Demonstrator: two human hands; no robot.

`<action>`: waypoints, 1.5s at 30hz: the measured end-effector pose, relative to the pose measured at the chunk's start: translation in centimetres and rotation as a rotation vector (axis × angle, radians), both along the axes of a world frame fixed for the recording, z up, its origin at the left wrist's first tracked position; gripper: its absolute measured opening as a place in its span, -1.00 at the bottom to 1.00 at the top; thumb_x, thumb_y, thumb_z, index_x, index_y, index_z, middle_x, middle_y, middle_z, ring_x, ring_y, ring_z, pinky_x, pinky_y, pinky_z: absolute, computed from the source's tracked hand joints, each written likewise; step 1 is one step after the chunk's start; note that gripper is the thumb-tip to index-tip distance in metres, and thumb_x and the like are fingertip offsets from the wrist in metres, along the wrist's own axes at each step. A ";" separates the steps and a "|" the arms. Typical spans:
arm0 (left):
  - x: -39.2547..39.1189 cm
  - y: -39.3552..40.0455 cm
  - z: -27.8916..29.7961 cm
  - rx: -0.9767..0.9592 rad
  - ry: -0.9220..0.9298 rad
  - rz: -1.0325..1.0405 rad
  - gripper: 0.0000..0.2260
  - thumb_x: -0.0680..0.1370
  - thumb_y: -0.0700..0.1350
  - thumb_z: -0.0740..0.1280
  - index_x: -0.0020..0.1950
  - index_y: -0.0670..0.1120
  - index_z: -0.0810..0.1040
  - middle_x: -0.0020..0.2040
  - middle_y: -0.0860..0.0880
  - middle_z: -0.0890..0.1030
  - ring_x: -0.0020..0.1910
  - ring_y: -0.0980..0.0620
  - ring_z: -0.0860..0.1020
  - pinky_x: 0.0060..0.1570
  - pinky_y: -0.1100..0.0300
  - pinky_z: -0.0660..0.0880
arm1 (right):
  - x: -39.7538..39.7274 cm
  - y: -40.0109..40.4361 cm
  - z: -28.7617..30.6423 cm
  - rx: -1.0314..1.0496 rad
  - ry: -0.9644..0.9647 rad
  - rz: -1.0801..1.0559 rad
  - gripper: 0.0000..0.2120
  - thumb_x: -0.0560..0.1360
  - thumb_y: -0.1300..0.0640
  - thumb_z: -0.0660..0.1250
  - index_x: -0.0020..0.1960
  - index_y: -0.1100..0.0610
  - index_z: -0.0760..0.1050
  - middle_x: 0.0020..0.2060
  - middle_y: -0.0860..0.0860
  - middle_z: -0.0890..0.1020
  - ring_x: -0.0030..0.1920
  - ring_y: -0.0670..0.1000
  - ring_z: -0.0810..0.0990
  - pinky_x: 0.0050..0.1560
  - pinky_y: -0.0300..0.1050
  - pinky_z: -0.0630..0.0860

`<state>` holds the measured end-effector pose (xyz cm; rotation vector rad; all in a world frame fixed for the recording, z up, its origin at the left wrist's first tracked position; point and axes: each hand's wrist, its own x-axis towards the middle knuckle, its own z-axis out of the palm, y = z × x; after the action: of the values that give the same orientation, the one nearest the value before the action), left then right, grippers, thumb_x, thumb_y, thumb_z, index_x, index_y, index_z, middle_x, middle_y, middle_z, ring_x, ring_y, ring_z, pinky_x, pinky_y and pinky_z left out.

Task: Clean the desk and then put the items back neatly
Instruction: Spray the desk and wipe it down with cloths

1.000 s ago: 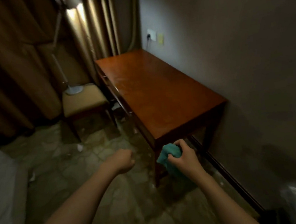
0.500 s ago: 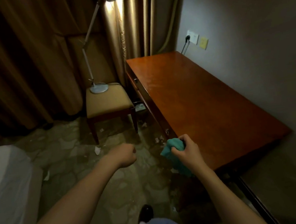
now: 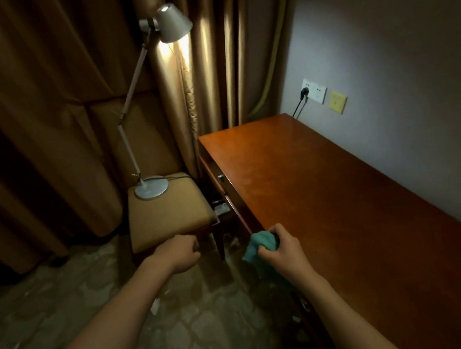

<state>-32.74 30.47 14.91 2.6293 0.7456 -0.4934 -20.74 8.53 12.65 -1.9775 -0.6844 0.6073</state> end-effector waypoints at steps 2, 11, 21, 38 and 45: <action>2.6 3.2 -1.0 -0.030 0.001 -0.003 -0.76 0.58 -0.04 0.24 0.21 -0.08 0.51 0.16 -0.06 0.54 0.12 -0.05 0.51 0.14 0.05 0.48 | 2.1 2.7 -0.9 -0.002 0.033 -0.027 -0.78 0.51 0.13 0.34 0.10 -0.01 0.35 0.04 -0.13 0.47 -0.04 -0.15 0.54 -0.24 -0.30 0.55; 17.8 16.5 -2.7 -0.024 -0.002 -0.171 -0.73 0.57 -0.07 0.19 0.23 -0.09 0.49 0.15 -0.09 0.56 0.12 -0.06 0.52 0.11 0.11 0.46 | 12.9 15.2 -1.8 -0.042 0.063 -0.241 -0.82 0.52 0.18 0.33 0.04 0.02 0.36 -0.07 -0.16 0.46 -0.13 -0.20 0.51 -0.33 -0.35 0.48; 33.3 22.3 -6.2 -0.042 0.062 -0.450 -0.80 0.56 -0.10 0.19 0.14 -0.11 0.49 0.12 -0.07 0.56 0.07 -0.02 0.52 0.01 0.13 0.47 | 23.9 21.9 -3.2 -0.132 0.063 -0.473 -0.83 0.49 0.18 0.37 -0.02 0.08 0.39 -0.12 -0.12 0.52 -0.17 -0.17 0.54 -0.30 -0.35 0.47; 54.1 29.7 -8.5 0.047 0.168 -0.455 -0.66 0.58 0.00 0.15 0.33 -0.03 0.41 0.24 -0.05 0.53 0.18 -0.07 0.50 0.09 0.11 0.49 | 45.5 31.4 -6.5 -0.150 0.051 -0.586 -0.81 0.46 0.11 0.40 -0.05 0.05 0.39 -0.21 -0.09 0.54 -0.21 -0.07 0.53 -0.33 -0.34 0.38; 59.5 31.1 -10.9 -0.033 0.156 -0.498 -0.69 0.59 -0.05 0.14 0.30 -0.06 0.45 0.22 -0.07 0.54 0.14 -0.06 0.54 0.09 0.09 0.52 | 51.7 33.9 -7.5 -0.166 0.067 -0.679 -0.79 0.51 0.07 0.37 0.02 0.08 0.36 -0.13 -0.07 0.51 -0.17 -0.11 0.52 -0.37 -0.44 0.37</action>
<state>26.78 61.59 4.00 2.7599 0.1072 -0.8424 30.99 42.47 5.18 -2.1597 0.1020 0.3127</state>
